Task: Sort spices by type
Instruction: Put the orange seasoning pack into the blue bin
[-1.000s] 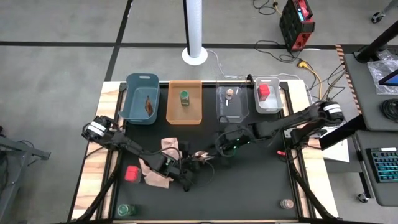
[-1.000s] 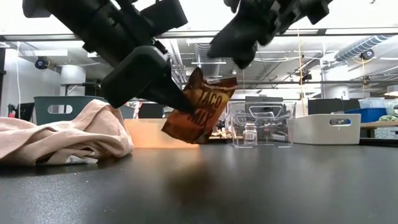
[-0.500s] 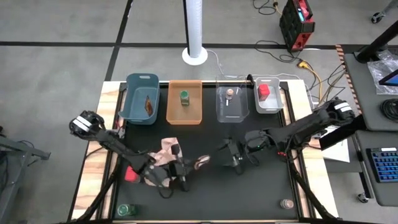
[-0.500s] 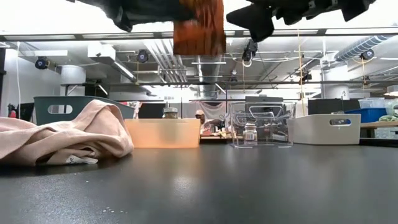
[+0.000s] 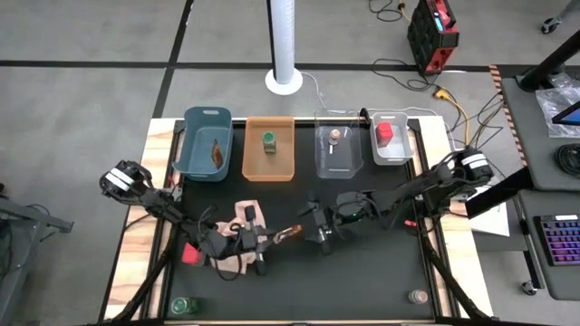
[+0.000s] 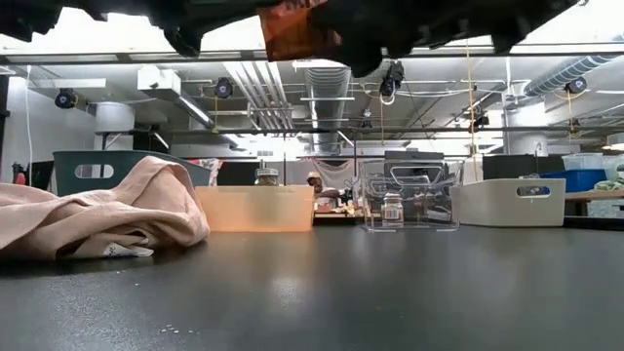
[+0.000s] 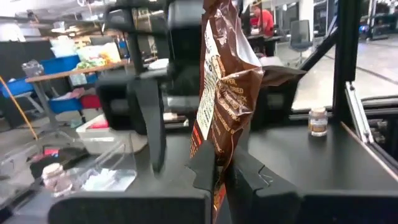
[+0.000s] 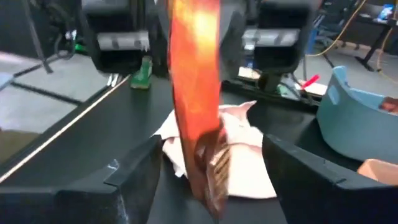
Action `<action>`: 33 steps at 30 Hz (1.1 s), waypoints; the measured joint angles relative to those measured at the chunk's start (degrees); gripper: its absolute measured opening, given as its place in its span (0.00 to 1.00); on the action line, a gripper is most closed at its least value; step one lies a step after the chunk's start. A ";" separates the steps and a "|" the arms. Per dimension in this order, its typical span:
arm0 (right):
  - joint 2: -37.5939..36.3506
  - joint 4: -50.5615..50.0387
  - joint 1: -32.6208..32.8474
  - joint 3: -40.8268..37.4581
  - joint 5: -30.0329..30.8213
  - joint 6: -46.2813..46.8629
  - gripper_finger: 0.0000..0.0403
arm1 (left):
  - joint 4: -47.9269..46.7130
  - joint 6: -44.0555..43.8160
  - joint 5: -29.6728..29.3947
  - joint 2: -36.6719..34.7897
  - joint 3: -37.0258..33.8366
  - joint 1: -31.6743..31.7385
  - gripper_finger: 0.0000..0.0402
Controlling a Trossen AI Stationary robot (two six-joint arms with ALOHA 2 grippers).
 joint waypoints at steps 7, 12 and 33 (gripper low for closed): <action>3.49 -1.35 0.12 3.41 -0.12 -1.39 0.38 | -1.41 3.10 -0.22 0.59 2.01 -0.01 0.04; 2.48 -2.75 0.17 2.95 -0.11 -2.32 0.10 | -3.02 2.89 -1.35 0.58 1.96 -0.19 0.08; 1.32 -10.81 0.19 3.49 6.86 -0.19 0.10 | -3.37 8.32 -8.10 0.51 4.89 0.23 0.35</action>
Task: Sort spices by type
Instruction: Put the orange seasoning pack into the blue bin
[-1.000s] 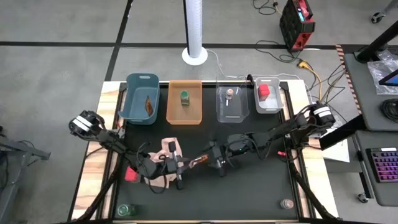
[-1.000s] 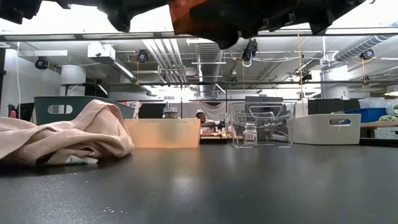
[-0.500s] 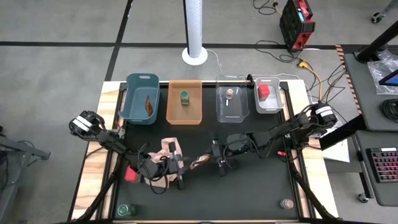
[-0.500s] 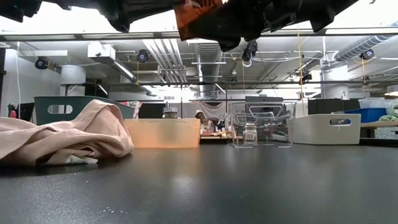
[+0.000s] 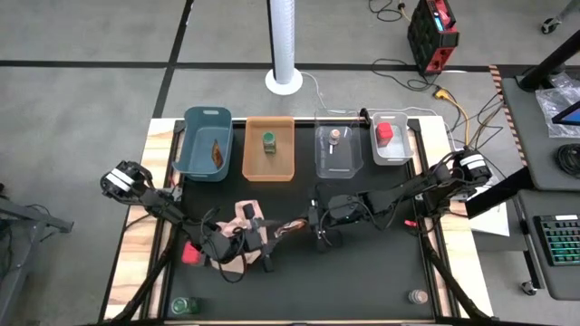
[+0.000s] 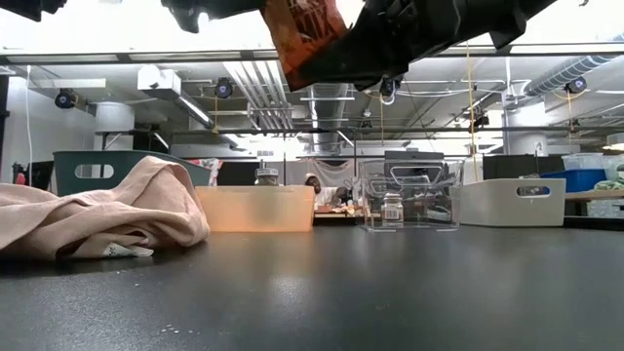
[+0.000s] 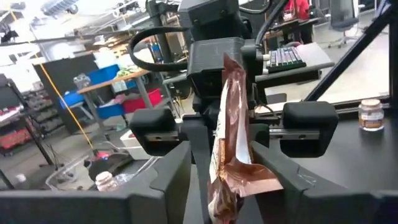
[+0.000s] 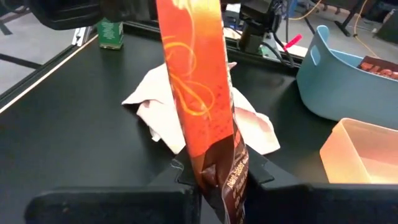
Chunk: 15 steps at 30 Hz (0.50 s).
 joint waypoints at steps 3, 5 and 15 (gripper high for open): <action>0.02 -0.59 0.04 0.09 -0.08 0.01 0.10 | -0.10 1.60 -0.72 0.00 0.30 -0.02 0.30; 0.02 -0.73 -0.02 0.09 0.09 0.00 0.10 | -0.52 2.15 -3.35 0.00 0.55 -0.02 0.25; 0.02 -2.38 -0.06 0.21 -0.05 -0.14 0.10 | -1.07 5.07 -5.75 -0.02 1.08 -0.49 0.02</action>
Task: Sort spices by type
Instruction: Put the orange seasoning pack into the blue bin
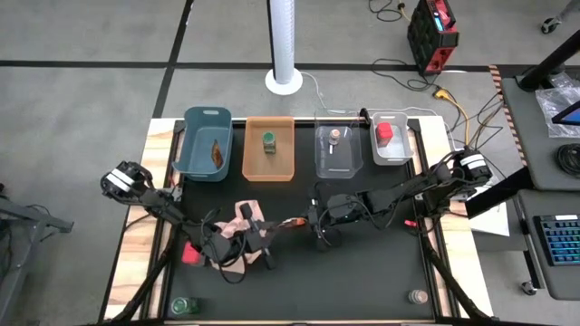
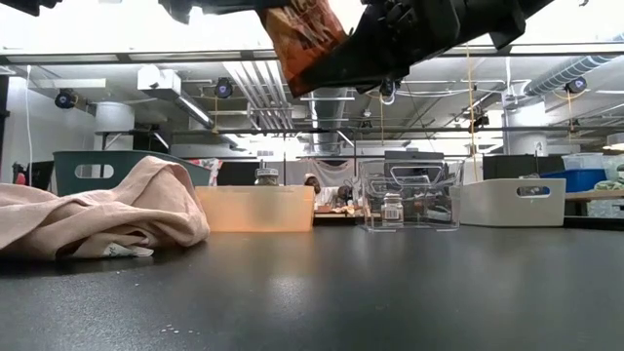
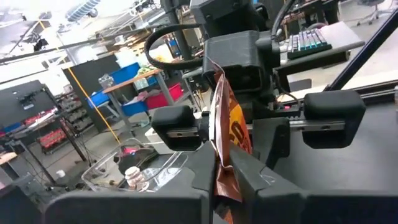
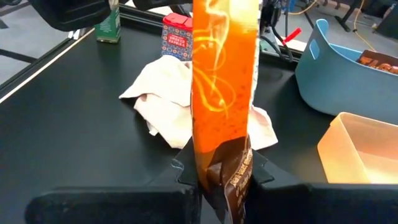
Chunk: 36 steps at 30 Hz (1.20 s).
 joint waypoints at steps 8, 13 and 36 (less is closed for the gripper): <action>0.00 -1.47 0.00 0.01 -0.28 -0.01 0.10 | -5.84 -0.75 -2.24 0.00 3.07 -0.37 0.00; -0.44 -3.97 -0.18 0.10 -0.57 0.72 0.23 | -13.20 -2.05 -8.07 -0.27 6.99 -0.34 0.00; -14.82 -19.63 -11.01 2.32 6.76 2.64 0.59 | -19.15 1.11 -24.47 -12.71 6.24 3.57 0.00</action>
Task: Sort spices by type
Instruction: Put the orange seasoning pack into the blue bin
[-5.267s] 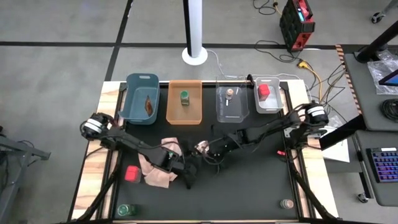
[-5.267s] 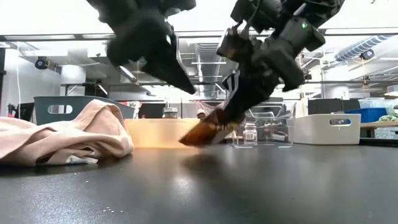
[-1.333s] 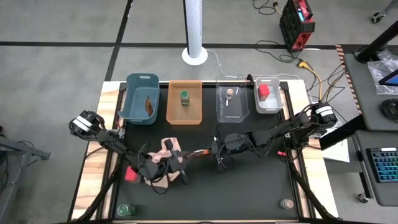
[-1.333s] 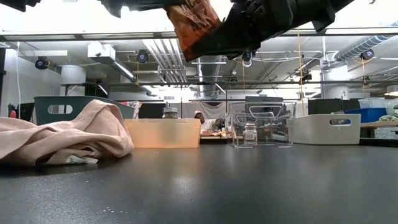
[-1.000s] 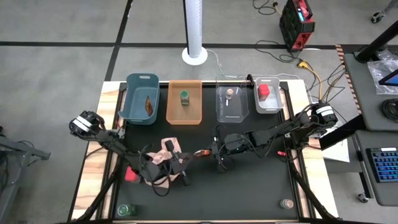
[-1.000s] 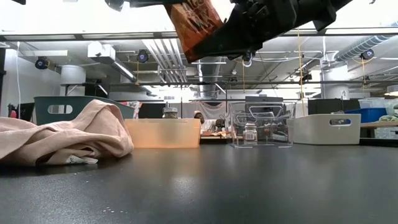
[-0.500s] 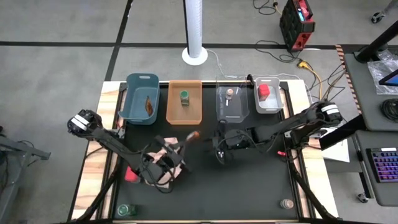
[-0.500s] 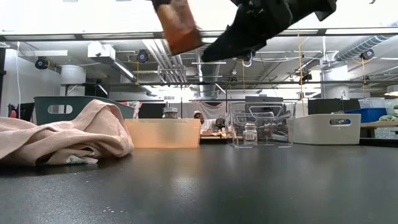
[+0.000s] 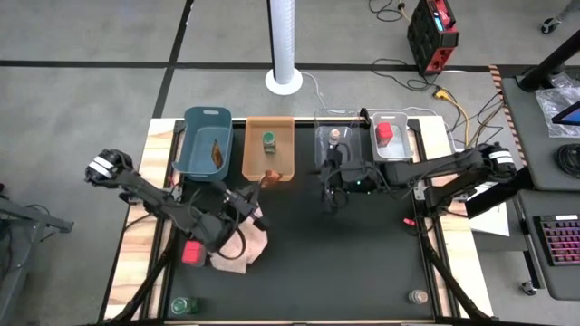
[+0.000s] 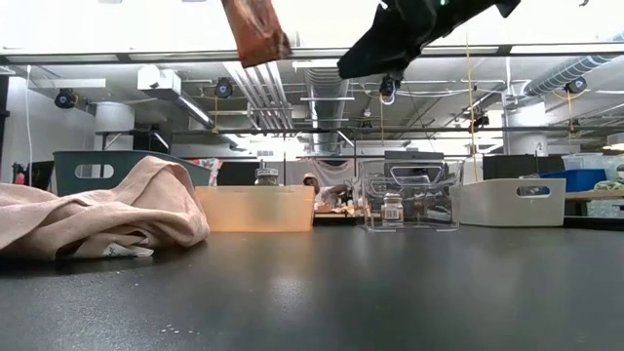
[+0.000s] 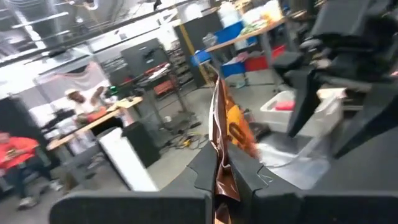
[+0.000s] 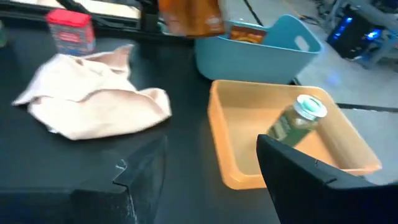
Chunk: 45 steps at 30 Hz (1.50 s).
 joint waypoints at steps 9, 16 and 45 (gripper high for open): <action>-0.10 0.05 -4.17 -0.36 -0.13 -1.00 0.57 | -7.34 -5.15 2.85 -5.56 -2.73 6.64 0.00; 0.57 1.08 -5.95 -0.52 -0.24 -1.80 0.60 | -27.34 -32.51 24.84 -7.75 -2.86 16.39 0.00; 3.15 6.94 -7.37 -2.15 -6.43 0.44 0.65 | -123.80 -95.81 18.86 -20.25 8.89 28.60 0.00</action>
